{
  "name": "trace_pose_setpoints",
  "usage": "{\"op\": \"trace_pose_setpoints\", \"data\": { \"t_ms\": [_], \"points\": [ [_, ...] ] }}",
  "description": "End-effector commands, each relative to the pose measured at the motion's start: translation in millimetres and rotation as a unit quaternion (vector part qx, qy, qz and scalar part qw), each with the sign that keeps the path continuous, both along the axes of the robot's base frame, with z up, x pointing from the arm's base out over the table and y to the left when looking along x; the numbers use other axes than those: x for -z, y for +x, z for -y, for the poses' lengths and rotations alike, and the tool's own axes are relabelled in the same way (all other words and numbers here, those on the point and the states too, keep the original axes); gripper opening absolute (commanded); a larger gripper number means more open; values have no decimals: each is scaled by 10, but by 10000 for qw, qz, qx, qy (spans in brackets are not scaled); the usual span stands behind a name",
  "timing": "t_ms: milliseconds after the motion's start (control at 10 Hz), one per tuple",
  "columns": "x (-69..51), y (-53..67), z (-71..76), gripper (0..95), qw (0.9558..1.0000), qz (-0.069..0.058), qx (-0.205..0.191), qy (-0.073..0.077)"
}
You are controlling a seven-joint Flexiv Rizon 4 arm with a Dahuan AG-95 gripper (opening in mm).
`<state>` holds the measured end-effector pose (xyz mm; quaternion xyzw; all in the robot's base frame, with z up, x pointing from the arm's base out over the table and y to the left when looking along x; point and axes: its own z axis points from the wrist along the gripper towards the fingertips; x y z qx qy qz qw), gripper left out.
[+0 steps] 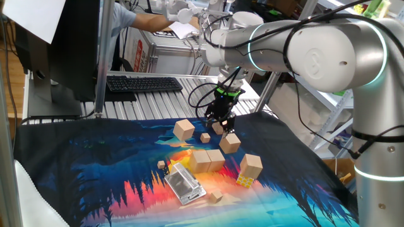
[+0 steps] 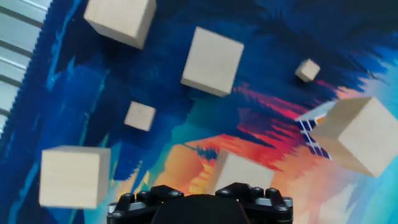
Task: Stack the blocks into a pyramid shape
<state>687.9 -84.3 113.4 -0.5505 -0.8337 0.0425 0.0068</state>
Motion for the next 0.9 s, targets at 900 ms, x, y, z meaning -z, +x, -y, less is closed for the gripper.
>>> {"op": "trace_pose_setpoints", "data": {
  "t_ms": [900],
  "points": [
    [64,41,117,760,9971,-10,-664,379]
  ]
}}
